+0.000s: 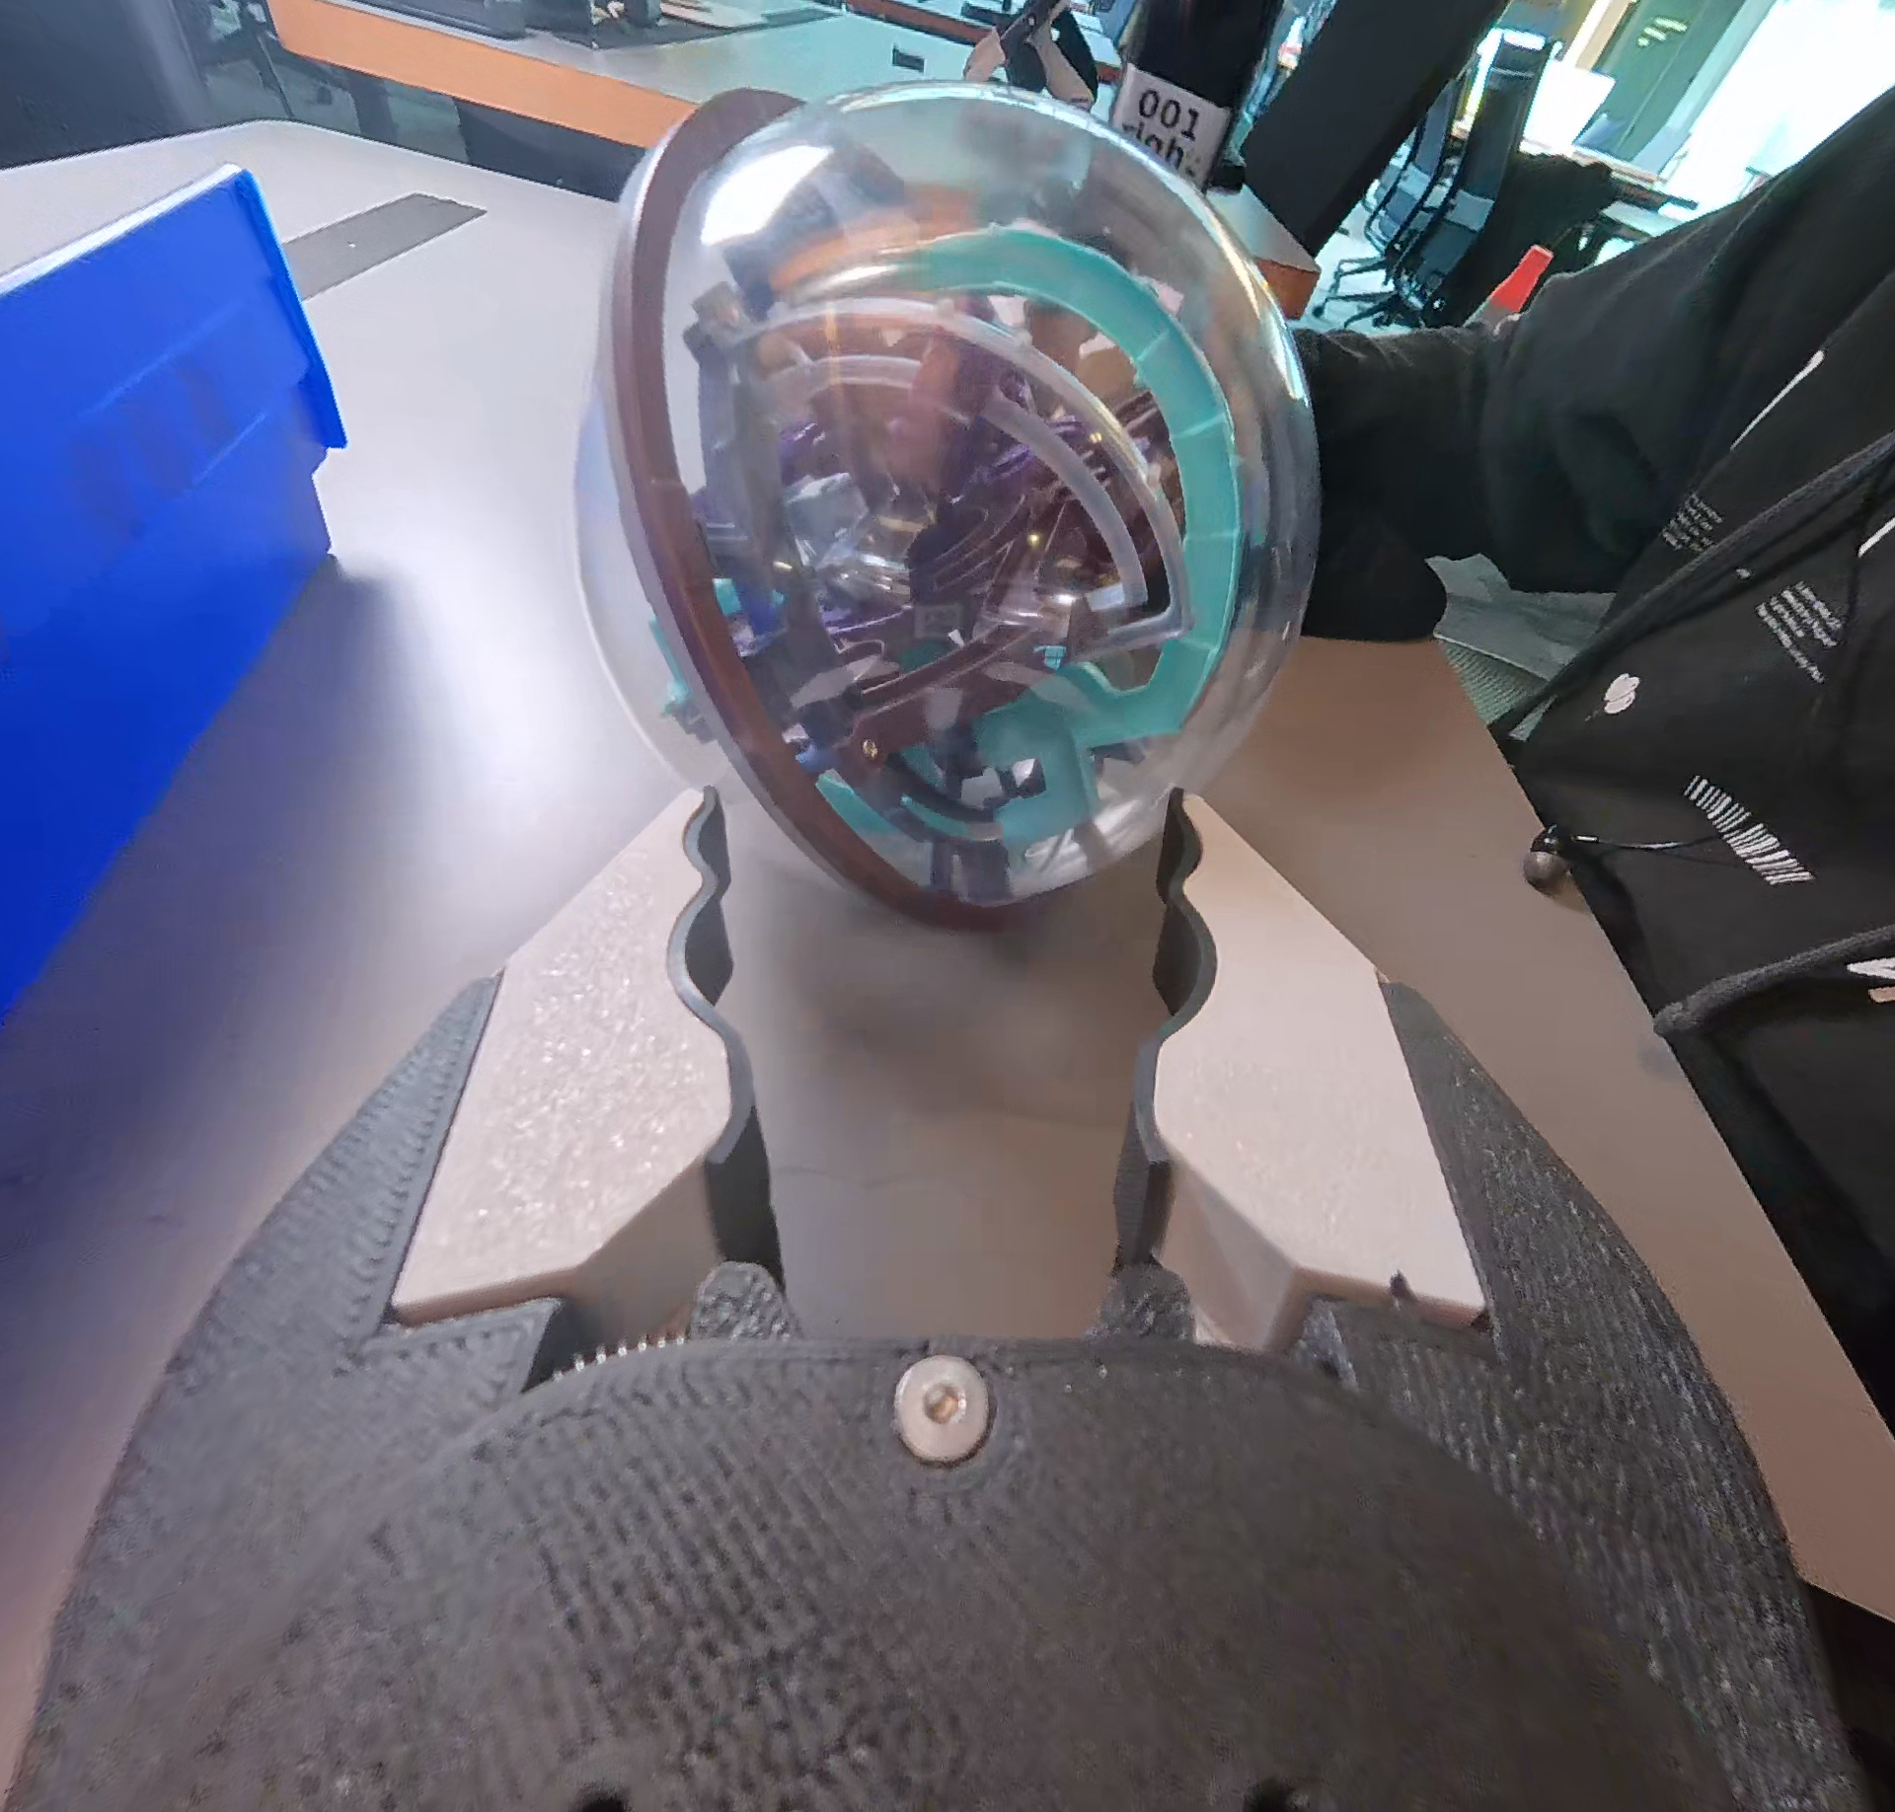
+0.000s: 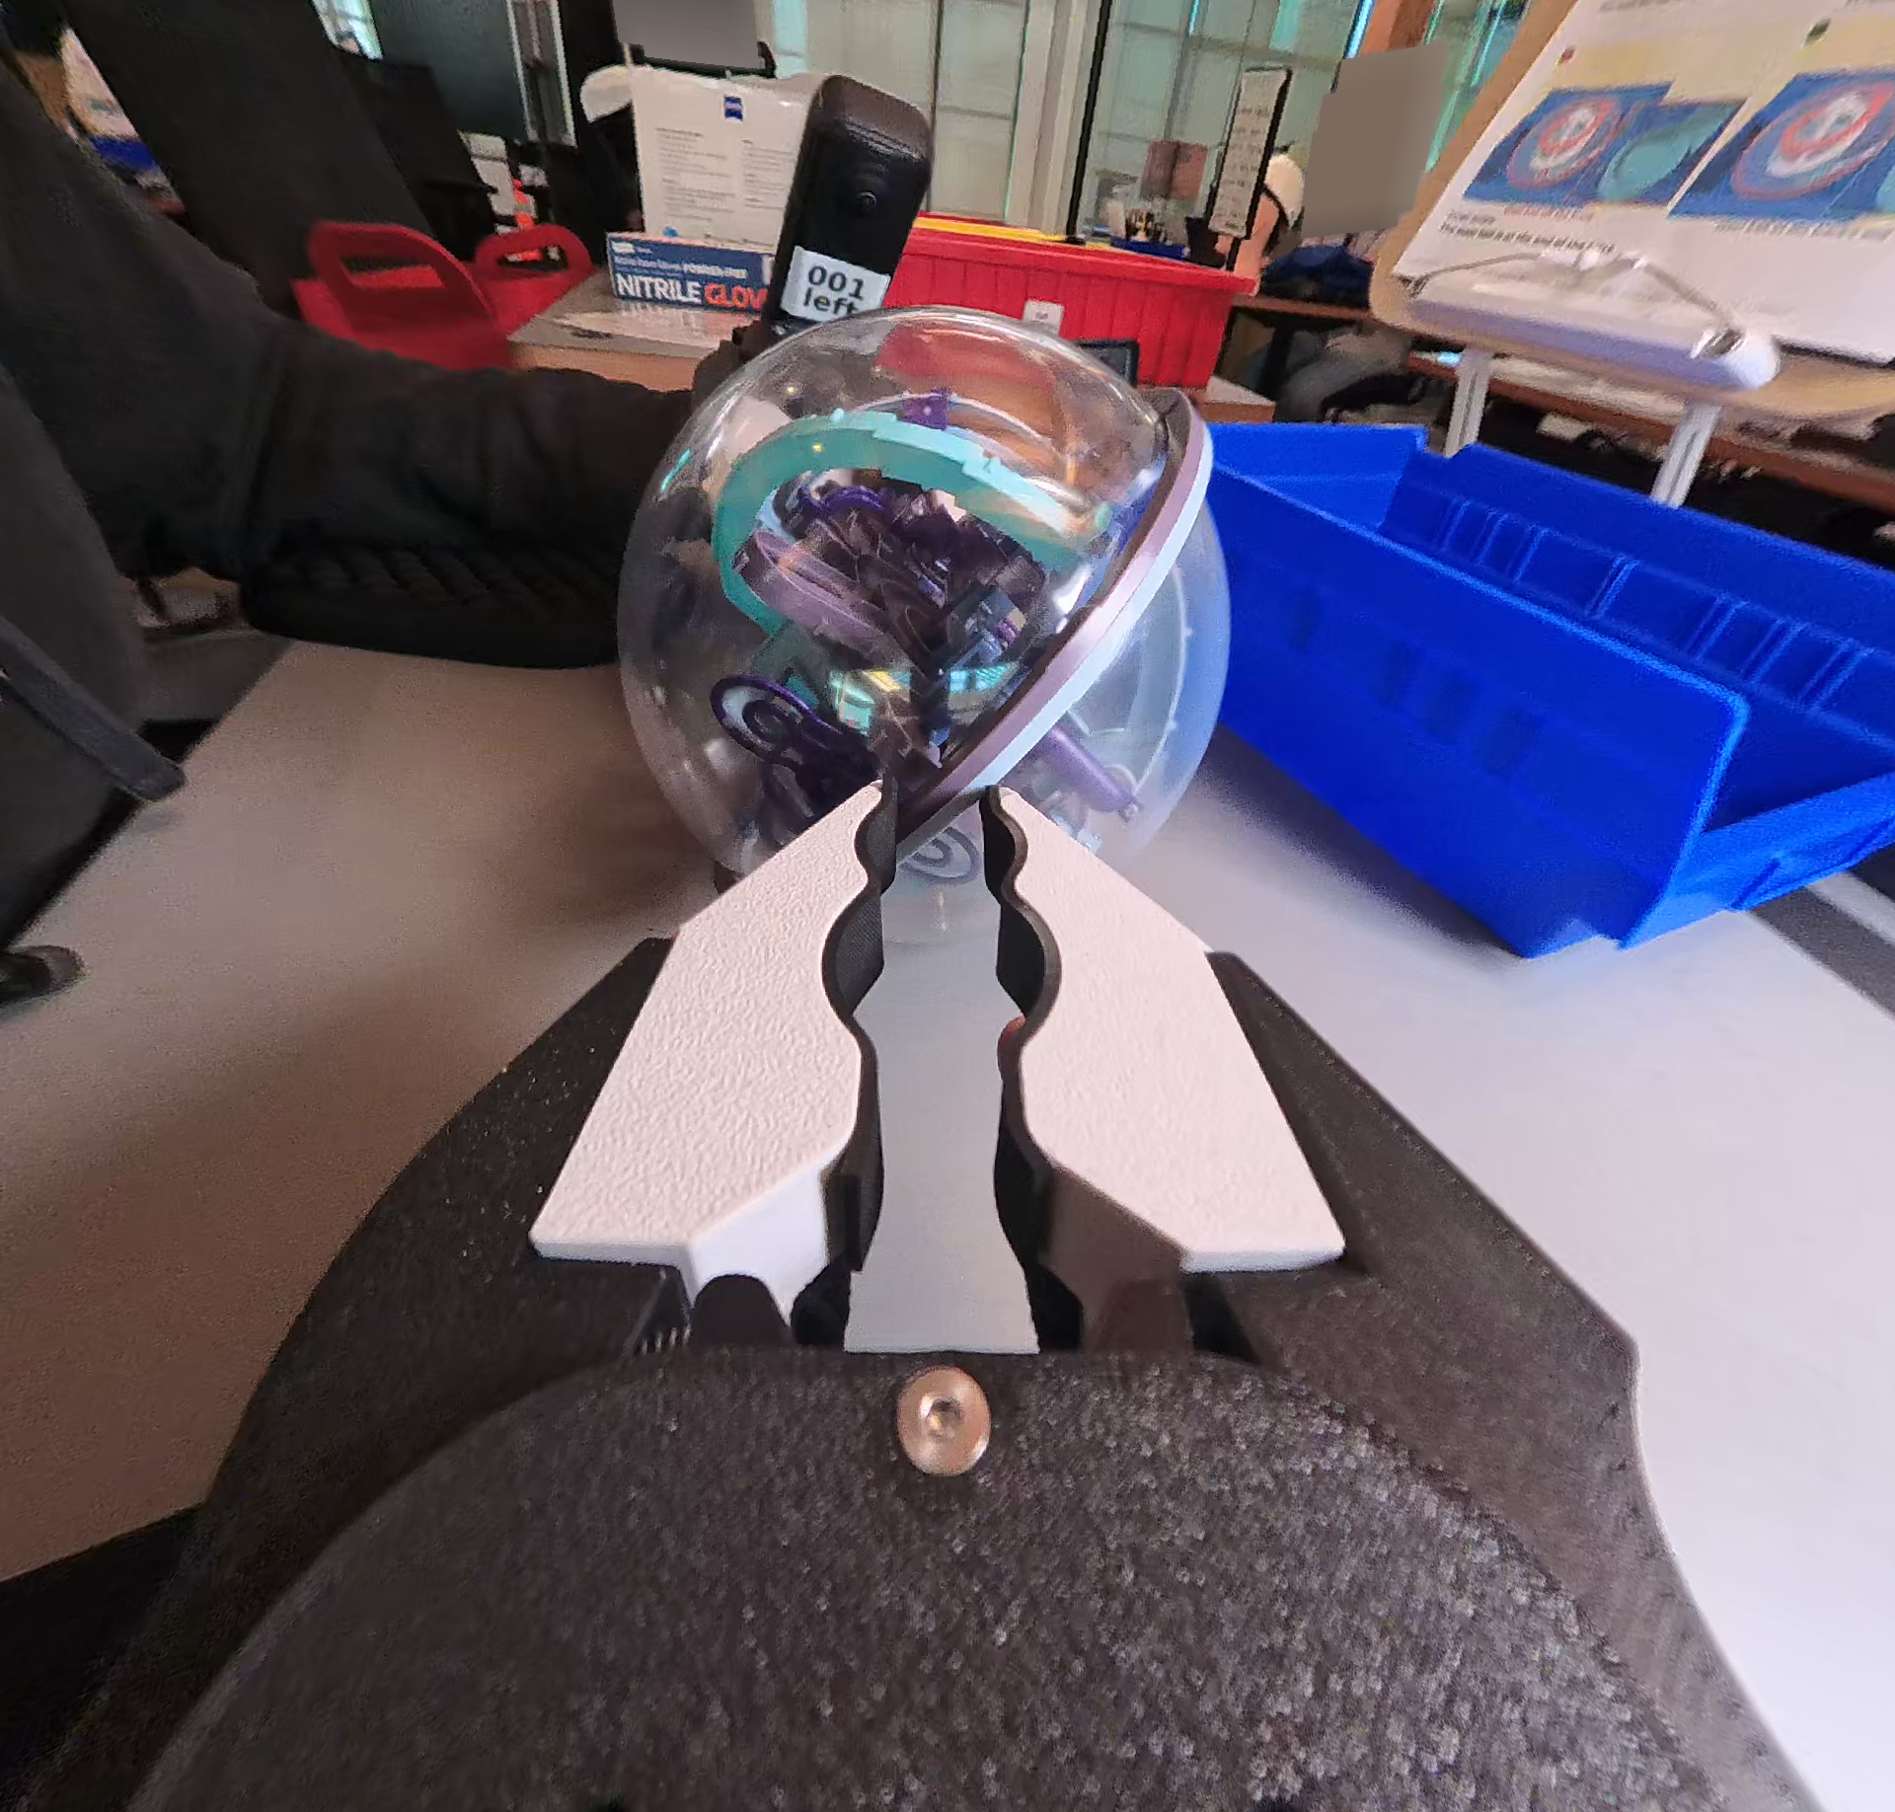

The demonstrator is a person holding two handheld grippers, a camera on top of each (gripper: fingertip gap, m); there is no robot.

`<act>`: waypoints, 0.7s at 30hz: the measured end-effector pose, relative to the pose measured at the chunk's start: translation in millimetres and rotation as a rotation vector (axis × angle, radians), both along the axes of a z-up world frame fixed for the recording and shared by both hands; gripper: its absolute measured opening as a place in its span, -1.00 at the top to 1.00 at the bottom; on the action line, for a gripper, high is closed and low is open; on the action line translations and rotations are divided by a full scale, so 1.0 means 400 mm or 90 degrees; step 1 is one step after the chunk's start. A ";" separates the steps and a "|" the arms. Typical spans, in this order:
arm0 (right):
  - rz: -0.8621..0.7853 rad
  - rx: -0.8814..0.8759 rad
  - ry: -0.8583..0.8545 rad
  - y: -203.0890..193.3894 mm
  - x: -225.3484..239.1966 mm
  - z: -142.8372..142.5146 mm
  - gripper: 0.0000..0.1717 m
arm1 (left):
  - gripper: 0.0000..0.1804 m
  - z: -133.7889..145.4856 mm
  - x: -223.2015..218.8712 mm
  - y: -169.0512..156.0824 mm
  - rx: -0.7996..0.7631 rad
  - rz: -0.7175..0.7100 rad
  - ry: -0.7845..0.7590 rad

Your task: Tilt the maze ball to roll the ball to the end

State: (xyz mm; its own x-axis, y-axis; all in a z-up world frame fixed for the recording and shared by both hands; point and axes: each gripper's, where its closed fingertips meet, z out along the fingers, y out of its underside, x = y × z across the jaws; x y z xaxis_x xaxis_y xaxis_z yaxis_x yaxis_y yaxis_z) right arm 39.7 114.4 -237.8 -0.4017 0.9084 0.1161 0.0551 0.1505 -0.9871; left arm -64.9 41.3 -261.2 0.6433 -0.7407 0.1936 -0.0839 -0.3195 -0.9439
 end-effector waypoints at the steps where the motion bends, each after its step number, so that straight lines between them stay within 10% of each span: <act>1: -0.007 0.018 0.009 0.003 0.000 0.002 0.84 | 0.12 0.004 -0.005 0.001 0.000 0.004 -0.010; 21: -0.070 0.156 0.038 0.026 -0.005 -0.009 0.87 | 0.58 0.055 -0.037 0.001 -0.012 0.012 -0.118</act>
